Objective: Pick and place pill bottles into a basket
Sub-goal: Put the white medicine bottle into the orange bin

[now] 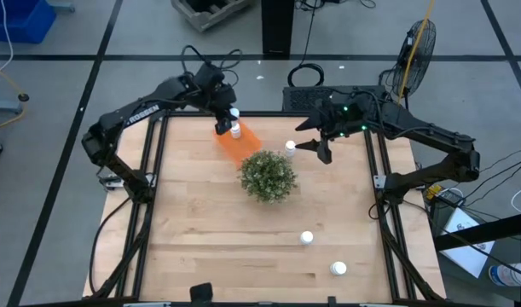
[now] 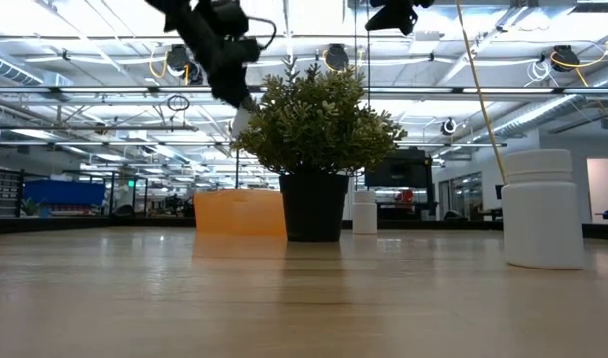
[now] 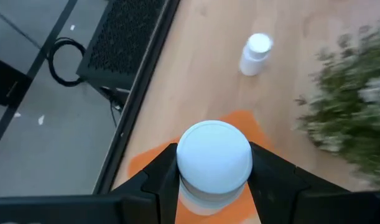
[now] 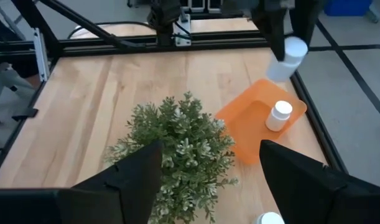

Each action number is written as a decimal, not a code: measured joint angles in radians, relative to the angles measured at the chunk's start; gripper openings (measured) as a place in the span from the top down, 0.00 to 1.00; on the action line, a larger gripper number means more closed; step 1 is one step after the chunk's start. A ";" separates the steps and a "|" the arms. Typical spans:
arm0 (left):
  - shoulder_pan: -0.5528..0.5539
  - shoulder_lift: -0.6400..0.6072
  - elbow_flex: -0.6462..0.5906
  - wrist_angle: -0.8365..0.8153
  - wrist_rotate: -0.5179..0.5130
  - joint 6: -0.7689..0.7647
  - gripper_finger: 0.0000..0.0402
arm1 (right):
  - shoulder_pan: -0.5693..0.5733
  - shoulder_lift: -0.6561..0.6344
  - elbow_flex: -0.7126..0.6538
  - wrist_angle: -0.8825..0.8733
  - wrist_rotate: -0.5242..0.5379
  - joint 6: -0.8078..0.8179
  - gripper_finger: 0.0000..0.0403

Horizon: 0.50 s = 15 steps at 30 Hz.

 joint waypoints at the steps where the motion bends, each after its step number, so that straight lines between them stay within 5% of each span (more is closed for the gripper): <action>1: 0.004 0.000 -0.029 0.022 -0.001 0.001 0.60 | 0.000 -0.002 0.000 -0.007 0.001 0.000 0.35; 15: 0.019 -0.132 -0.438 0.453 0.066 -0.087 0.60 | 0.000 -0.003 0.000 -0.059 0.006 -0.002 0.36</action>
